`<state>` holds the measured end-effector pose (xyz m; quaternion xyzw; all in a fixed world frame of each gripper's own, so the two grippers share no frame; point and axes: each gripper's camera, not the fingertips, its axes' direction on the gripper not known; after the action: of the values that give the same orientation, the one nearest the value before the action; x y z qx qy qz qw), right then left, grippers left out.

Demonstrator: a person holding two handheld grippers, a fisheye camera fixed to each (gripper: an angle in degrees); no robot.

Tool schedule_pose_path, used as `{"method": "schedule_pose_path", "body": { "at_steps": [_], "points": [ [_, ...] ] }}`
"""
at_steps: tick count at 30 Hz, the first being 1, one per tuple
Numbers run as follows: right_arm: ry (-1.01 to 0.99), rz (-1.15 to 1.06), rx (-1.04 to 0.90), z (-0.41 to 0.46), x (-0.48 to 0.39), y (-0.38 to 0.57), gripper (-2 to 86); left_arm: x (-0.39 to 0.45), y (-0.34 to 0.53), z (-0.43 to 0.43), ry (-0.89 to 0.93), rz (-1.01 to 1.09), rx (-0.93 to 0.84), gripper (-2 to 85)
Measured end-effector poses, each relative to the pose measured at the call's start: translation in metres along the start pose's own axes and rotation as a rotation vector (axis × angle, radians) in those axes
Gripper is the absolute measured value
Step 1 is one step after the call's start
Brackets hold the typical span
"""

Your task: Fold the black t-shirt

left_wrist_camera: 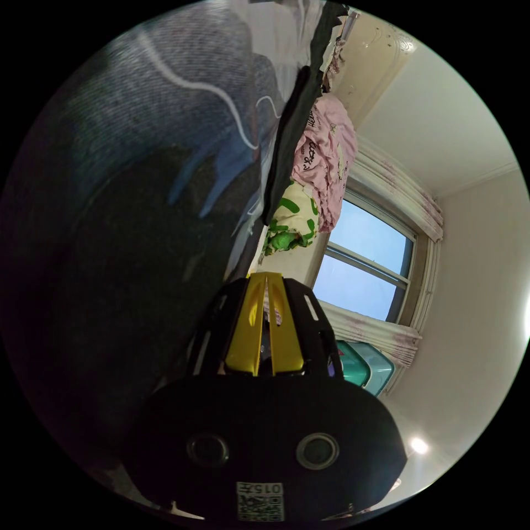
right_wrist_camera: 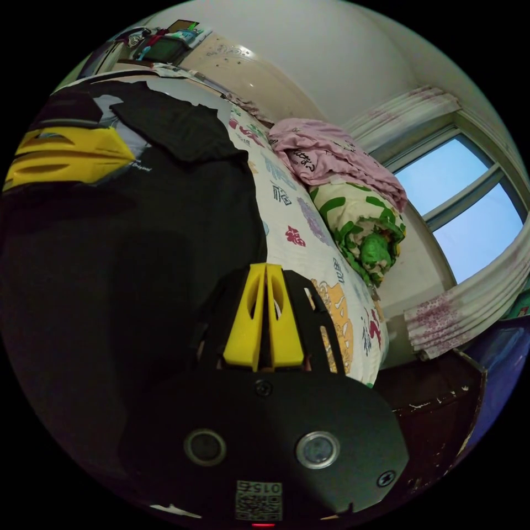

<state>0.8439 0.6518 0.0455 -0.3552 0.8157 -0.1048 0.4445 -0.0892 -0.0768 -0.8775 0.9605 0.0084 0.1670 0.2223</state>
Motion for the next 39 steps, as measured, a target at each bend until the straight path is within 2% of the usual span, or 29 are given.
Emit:
{"method": "schedule_pose_path", "body": {
  "at_steps": [26, 39],
  "points": [
    [0.225, -0.033, 0.062, -0.032, -0.052, -0.003, -1.0, -0.004, -0.016, -0.034, -0.014, 0.005, 0.004, -0.9],
    [0.23, -0.005, 0.124, -0.06, -0.052, -0.009, -1.0, -0.006, -0.02, -0.064, -0.024, 0.007, 0.008, -0.9]
  ]
}}
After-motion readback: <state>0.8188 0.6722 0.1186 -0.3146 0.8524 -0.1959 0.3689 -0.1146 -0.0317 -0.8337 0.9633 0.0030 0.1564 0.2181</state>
